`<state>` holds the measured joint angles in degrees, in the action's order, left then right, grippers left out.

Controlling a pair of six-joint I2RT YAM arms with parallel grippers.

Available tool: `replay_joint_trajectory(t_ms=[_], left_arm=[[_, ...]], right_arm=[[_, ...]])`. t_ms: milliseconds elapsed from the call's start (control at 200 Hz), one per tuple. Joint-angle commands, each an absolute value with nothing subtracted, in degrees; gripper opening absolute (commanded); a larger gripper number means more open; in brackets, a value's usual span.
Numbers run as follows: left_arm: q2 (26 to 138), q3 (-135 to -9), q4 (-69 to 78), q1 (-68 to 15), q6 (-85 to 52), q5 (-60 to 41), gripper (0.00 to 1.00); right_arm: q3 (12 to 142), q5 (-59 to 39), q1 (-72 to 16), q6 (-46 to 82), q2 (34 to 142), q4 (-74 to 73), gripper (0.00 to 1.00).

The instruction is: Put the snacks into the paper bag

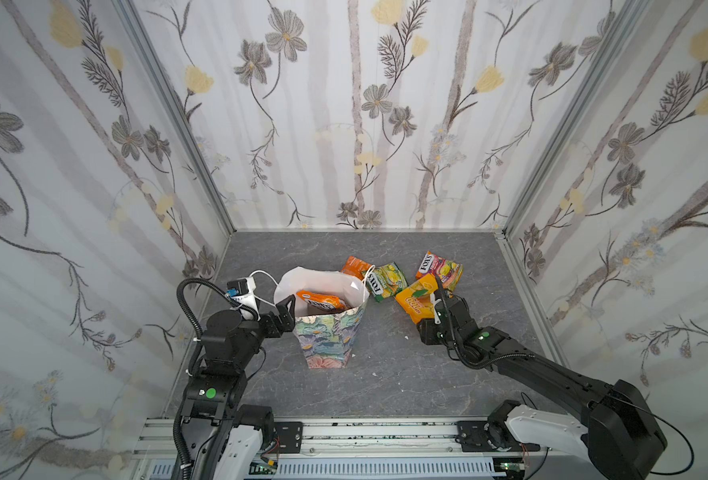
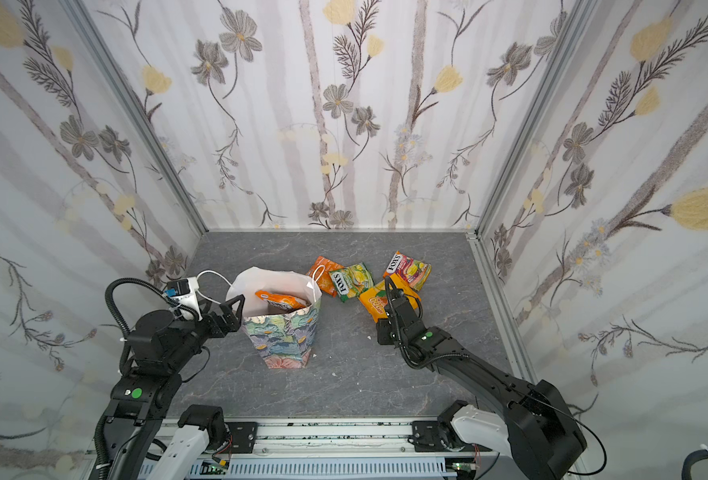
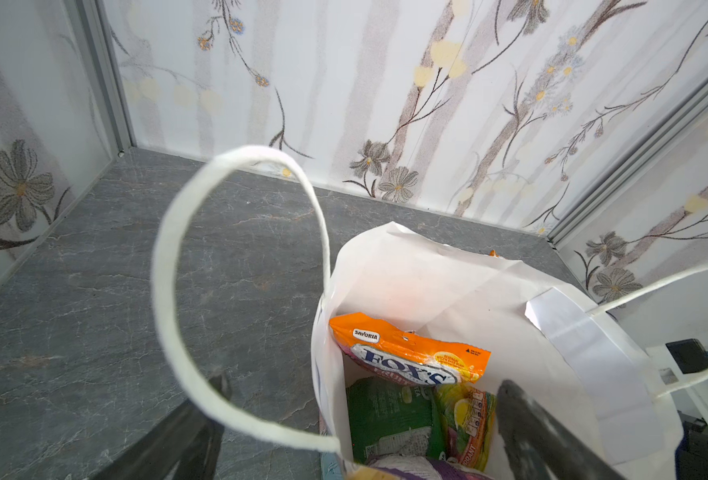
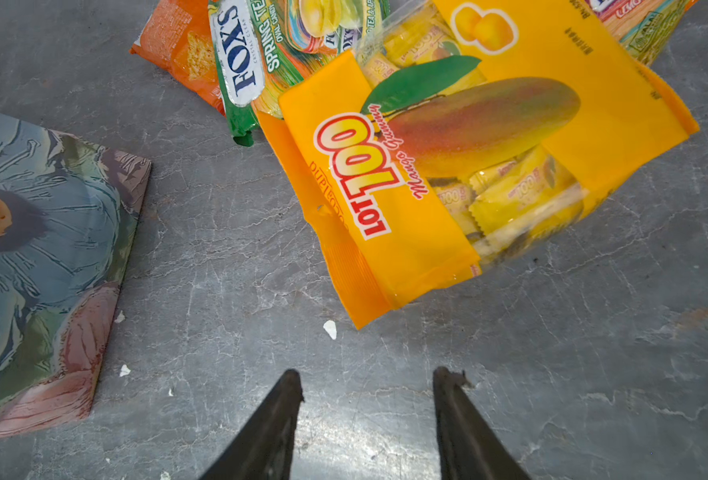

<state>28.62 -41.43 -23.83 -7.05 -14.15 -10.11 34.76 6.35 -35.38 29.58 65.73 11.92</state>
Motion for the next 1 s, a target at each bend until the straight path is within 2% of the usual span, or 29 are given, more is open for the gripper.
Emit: replay_joint_trajectory(t_ms=[0,305,704,994], left_arm=[[28.6,-41.3,-22.0,-7.0,-14.4,-10.0,0.99],[28.8,-41.2,-22.0,-7.0,-14.4,-9.9,0.99],[28.4,-41.2,-22.1,-7.0,-14.6,-9.1,0.99],[28.5,-41.2,-22.1,-7.0,-14.7,-8.9,0.99]], right_arm=[[33.4,4.4,-34.6,29.8,65.2,8.1,0.51],[30.5,0.2,-31.1,28.2,68.1,0.0,0.48],[27.7,-7.3,-28.5,28.8,70.6,-11.7,0.38],[27.3,-8.7,-27.8,29.1,73.6,-13.6,0.37]])
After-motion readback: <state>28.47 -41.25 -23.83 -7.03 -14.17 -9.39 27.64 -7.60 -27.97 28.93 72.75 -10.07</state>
